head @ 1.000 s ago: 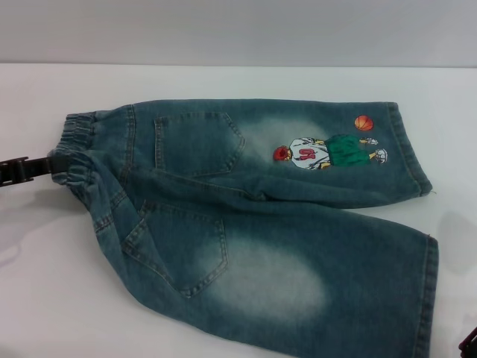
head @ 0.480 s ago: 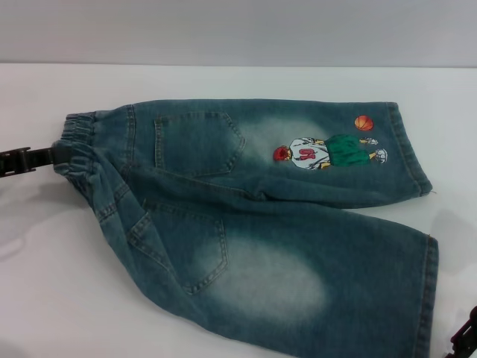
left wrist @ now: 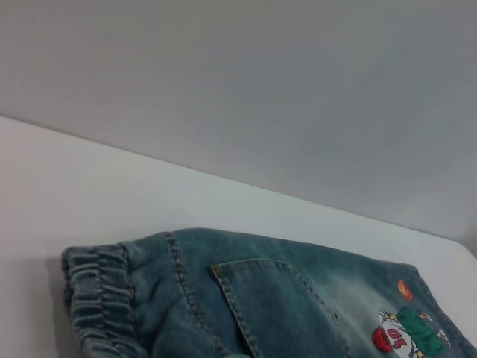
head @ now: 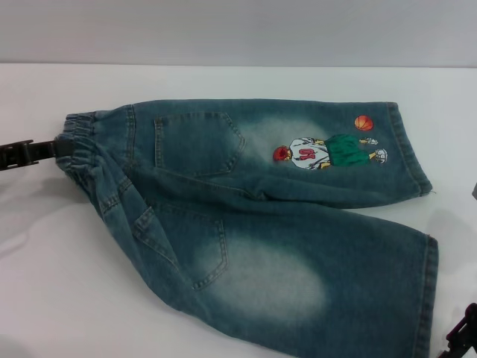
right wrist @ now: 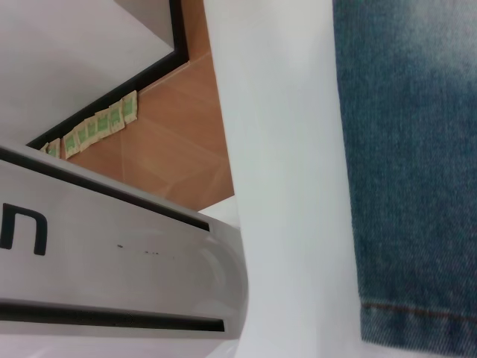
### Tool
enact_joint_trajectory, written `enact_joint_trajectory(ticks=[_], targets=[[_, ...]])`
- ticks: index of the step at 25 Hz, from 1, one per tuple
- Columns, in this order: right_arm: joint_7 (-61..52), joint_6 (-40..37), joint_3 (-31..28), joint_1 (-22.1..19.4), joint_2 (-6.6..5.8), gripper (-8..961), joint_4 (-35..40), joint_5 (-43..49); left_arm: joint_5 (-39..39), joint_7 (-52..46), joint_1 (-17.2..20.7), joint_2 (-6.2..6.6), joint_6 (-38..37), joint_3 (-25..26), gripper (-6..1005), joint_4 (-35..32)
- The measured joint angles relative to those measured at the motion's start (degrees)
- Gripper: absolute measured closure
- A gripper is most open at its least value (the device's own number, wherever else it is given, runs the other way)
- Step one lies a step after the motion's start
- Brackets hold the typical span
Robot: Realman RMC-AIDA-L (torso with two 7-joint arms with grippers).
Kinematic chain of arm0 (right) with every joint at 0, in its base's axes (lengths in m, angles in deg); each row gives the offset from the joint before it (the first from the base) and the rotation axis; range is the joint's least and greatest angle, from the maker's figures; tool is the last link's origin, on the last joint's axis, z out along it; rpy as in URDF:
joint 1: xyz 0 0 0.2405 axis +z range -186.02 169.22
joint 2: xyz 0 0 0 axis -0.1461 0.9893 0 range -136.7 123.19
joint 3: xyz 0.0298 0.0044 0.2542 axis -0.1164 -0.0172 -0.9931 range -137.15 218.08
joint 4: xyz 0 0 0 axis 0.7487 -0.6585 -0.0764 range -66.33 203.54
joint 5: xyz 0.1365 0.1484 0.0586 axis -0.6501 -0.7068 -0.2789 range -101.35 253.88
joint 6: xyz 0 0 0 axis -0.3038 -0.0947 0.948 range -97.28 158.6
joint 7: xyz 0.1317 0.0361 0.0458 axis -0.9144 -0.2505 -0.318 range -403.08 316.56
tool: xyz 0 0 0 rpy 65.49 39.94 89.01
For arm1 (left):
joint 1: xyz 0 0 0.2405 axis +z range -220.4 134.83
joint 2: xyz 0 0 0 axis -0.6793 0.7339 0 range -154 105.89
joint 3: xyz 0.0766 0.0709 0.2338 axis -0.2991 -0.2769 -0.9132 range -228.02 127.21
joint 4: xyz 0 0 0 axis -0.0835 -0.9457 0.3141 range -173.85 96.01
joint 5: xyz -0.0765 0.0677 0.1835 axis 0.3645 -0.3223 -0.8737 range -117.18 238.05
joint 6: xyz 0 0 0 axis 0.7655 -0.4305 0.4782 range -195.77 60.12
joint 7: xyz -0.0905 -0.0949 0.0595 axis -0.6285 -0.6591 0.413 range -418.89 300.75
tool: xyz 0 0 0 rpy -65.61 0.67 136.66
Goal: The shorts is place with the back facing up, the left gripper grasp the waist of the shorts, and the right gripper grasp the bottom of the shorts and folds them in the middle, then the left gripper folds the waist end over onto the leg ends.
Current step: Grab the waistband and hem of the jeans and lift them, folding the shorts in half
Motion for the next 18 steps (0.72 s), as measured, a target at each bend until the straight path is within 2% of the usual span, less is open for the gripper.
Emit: enact_joint_trajectory(ticks=[18], targets=[[-0.9, 0.3, 0.9, 0.2, 0.82, 322, 0.0, 0.1, 0.0, -0.1, -0.2, 0.35, 0.6, 0.0, 952, 0.0]])
